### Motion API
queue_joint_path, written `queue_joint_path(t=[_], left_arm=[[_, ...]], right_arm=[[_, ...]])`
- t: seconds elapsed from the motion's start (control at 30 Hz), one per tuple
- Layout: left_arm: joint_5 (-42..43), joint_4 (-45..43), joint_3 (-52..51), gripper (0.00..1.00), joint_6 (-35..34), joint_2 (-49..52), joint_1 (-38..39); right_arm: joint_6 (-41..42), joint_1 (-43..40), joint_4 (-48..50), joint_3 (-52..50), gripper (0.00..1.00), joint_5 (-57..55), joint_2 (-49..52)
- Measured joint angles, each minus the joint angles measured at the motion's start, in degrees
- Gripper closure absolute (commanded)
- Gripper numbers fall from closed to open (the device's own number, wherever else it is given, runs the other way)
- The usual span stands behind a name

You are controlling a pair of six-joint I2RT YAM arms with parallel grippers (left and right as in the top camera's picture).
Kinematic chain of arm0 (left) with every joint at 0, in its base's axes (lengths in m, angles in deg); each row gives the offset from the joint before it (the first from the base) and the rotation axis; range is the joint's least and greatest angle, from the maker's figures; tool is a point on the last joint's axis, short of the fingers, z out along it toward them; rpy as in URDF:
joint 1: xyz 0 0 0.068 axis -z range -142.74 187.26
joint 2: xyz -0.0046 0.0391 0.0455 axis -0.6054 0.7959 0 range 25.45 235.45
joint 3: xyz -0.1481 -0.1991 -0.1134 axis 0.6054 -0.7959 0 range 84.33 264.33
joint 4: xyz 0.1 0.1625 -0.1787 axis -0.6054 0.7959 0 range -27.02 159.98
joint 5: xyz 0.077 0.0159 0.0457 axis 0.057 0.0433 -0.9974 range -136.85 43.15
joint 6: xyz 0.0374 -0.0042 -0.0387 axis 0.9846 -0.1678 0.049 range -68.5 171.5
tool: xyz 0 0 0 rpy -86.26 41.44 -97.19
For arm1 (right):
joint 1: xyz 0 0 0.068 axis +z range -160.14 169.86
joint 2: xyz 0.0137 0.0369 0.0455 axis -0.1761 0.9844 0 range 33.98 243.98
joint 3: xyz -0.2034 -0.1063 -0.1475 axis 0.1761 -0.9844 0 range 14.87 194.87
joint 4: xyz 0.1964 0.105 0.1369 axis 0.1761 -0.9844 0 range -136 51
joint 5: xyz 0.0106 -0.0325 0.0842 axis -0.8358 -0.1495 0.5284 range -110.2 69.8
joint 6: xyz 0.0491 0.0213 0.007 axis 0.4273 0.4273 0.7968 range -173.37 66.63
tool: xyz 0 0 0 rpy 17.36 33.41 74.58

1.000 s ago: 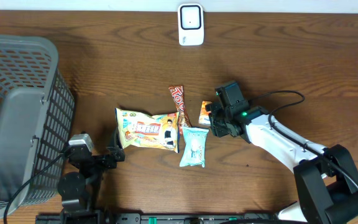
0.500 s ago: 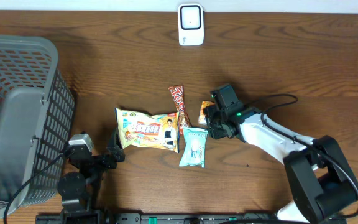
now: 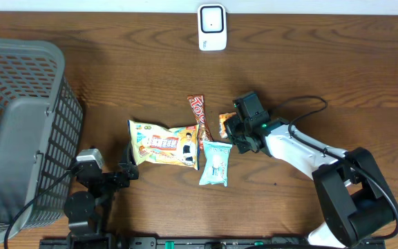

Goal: Scan the item barcode
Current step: 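Lower the right gripper onto the small orange box and grasp it, then lift the orange box and carry it up to the white scanner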

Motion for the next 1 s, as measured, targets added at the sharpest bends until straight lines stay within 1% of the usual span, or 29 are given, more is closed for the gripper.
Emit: queue_joint_path(t=[0.03,0.07,0.13,0.17,0.2,0.27,0.3,0.37,0.53,0.7,0.83,0.97,1.0], left_arm=[[0.00,0.00,0.00,0.02,0.00,0.00,0.00],[0.00,0.00,0.00,0.02,0.00,0.00,0.00],[0.00,0.00,0.00,0.02,0.00,0.00,0.00],[-0.02,0.00,0.00,0.02,0.00,0.00,0.00],[0.00,0.00,0.00,0.02,0.00,0.00,0.00],[0.00,0.00,0.00,0.02,0.00,0.00,0.00],[0.00,0.00,0.00,0.02,0.00,0.00,0.00],[0.00,0.00,0.00,0.02,0.00,0.00,0.00],[-0.02,0.00,0.00,0.02,0.00,0.00,0.00],[0.00,0.00,0.00,0.02,0.00,0.00,0.00],[0.00,0.00,0.00,0.02,0.00,0.00,0.00],[0.00,0.00,0.00,0.02,0.00,0.00,0.00],[0.00,0.00,0.00,0.02,0.00,0.00,0.00]], right_arm=[[-2.14,-0.31,0.42,-0.04,0.99,0.63,0.00],[-6.03,-1.11,1.64,-0.24,0.99,2.47,0.02],[-14.64,-4.66,2.36,-0.46,0.99,10.32,0.02],[-16.63,-5.95,2.23,-0.52,0.98,13.42,-0.02],[-19.04,-7.61,1.92,-0.52,0.98,17.40,-0.07],[-24.30,-11.87,0.59,-0.61,0.98,29.53,-0.28],[-25.53,-13.25,-0.07,-0.61,0.95,33.79,-0.33],[-28.22,-16.02,-1.97,-0.76,0.98,48.09,-0.59],[-30.60,-16.81,-7.50,-0.87,0.99,64.00,-0.81],[-35.56,-15.28,-18.08,-0.96,0.99,70.55,-0.83],[-43.52,-13.49,-30.69,-0.98,0.99,72.87,-0.85],[-54.27,-13.27,-42.64,-1.14,0.98,73.68,-0.90],[-56.52,-13.27,-44.19,-1.14,0.98,73.88,-0.90]])
